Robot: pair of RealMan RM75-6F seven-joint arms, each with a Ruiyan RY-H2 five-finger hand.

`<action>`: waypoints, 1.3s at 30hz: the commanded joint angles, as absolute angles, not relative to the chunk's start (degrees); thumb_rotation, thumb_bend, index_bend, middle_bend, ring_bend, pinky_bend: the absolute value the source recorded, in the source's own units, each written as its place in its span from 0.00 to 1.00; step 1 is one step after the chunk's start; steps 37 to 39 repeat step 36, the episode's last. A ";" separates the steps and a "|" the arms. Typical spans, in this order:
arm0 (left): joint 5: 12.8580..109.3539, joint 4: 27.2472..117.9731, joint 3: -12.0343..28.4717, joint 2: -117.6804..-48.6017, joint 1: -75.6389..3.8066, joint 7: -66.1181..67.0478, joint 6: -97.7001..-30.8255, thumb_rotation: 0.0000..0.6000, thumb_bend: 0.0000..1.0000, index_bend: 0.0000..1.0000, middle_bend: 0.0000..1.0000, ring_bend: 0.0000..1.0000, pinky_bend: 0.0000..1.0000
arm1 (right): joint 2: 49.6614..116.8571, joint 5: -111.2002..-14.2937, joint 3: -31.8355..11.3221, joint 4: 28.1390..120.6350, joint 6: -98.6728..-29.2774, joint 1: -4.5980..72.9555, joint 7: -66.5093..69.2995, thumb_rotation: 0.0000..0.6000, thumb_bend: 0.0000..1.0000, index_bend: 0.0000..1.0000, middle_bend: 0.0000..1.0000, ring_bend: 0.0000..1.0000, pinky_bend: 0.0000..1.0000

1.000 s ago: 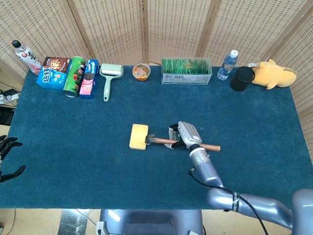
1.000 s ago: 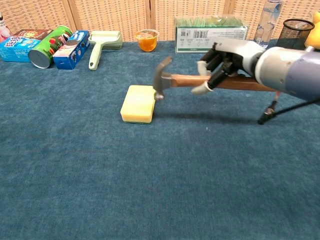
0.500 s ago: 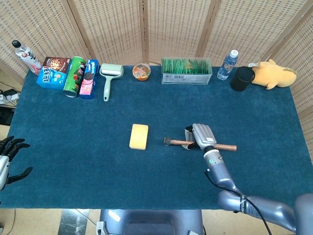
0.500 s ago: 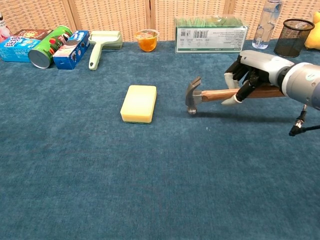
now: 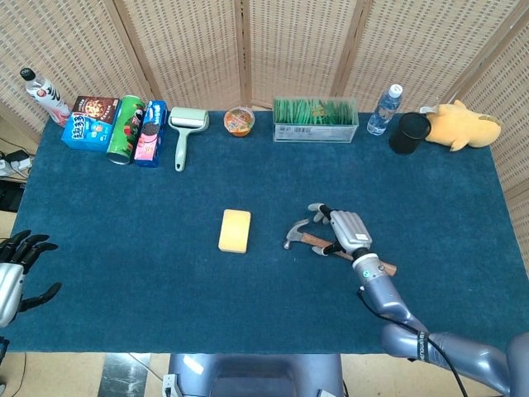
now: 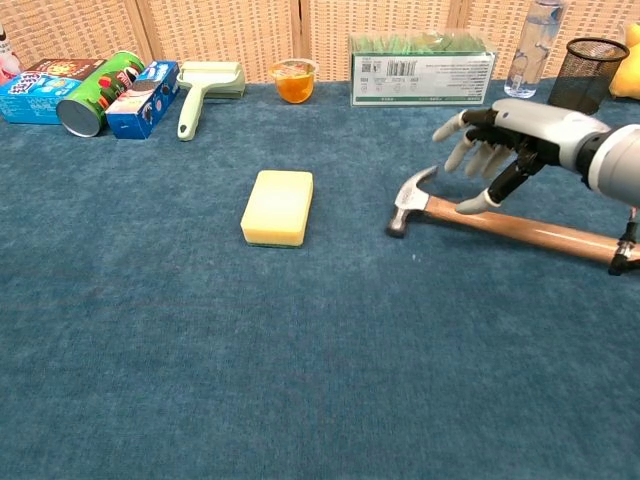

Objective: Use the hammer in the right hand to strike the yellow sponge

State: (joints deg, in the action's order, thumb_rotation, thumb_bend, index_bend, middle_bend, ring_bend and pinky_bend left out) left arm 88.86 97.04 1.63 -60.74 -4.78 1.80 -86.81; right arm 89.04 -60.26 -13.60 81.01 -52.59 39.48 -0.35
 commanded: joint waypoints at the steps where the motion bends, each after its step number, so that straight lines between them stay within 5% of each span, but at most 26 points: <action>1: 88.95 97.24 1.61 -60.93 -4.85 2.08 -86.77 1.00 0.24 0.28 0.21 0.11 0.13 | 87.56 -63.00 -13.77 82.10 -54.23 38.30 2.02 1.00 0.20 0.15 0.30 0.31 0.29; 4: 89.03 97.22 1.56 -61.22 -4.94 2.27 -86.62 1.00 0.24 0.28 0.21 0.11 0.13 | 86.42 -64.58 -13.95 83.45 -55.78 37.32 3.61 1.00 0.20 0.16 0.31 0.31 0.28; 9: 88.64 95.97 1.40 -62.54 -4.70 1.77 -86.63 1.00 0.23 0.28 0.21 0.11 0.13 | 84.56 -68.70 -13.53 85.33 -62.52 33.81 5.54 1.00 0.24 0.39 0.46 0.45 0.39; 17: 89.01 91.74 1.18 -65.37 -3.81 -0.63 -88.19 1.00 0.24 0.28 0.21 0.11 0.13 | 82.56 -75.56 -8.70 81.60 -73.40 27.73 -2.29 1.00 0.32 0.58 0.60 0.60 0.53; 26: 89.98 87.85 0.47 -67.73 -2.45 -1.96 -90.26 1.00 0.24 0.28 0.21 0.11 0.13 | 80.32 -81.72 -3.50 79.08 -83.41 20.12 -5.95 1.00 0.33 0.63 0.64 0.63 0.54; 39: 91.06 87.47 0.10 -68.61 -1.81 -2.35 -91.48 1.00 0.24 0.29 0.21 0.11 0.13 | 77.13 -83.92 -1.92 81.98 -86.94 15.56 -4.42 1.00 0.33 0.64 0.65 0.63 0.54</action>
